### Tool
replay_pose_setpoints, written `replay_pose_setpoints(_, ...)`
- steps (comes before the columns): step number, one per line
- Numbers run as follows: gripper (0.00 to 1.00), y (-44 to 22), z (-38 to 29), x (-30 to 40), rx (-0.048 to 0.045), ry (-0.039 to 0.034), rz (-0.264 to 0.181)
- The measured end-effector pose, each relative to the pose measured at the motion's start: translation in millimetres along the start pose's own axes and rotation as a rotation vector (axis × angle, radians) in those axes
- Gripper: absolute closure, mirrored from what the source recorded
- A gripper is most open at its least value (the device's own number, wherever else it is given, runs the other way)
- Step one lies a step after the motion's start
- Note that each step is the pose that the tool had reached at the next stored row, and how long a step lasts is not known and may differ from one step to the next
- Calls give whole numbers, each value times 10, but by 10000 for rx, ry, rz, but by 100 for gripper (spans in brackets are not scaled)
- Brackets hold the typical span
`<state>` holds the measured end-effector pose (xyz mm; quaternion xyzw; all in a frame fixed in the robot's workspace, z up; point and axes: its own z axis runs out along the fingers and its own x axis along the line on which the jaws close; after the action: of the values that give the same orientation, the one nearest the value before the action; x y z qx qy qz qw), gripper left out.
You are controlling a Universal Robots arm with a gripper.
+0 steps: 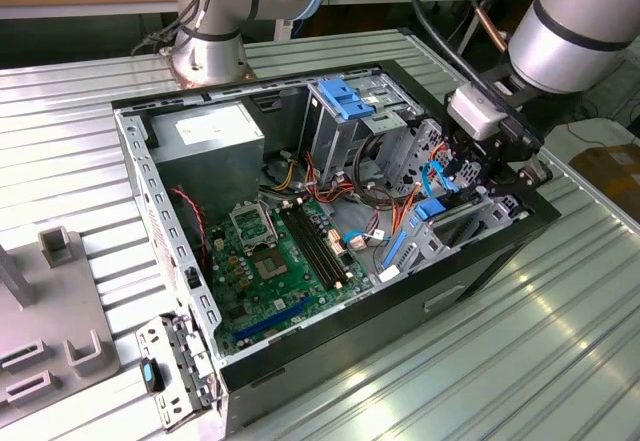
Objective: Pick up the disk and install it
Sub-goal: 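Insert the first disk wire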
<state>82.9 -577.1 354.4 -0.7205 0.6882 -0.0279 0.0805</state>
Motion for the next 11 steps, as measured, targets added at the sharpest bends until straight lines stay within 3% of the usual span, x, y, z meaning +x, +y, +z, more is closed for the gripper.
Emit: replay_pose_setpoints(11, 58, -12, -11, -1, 1, -28, 5)
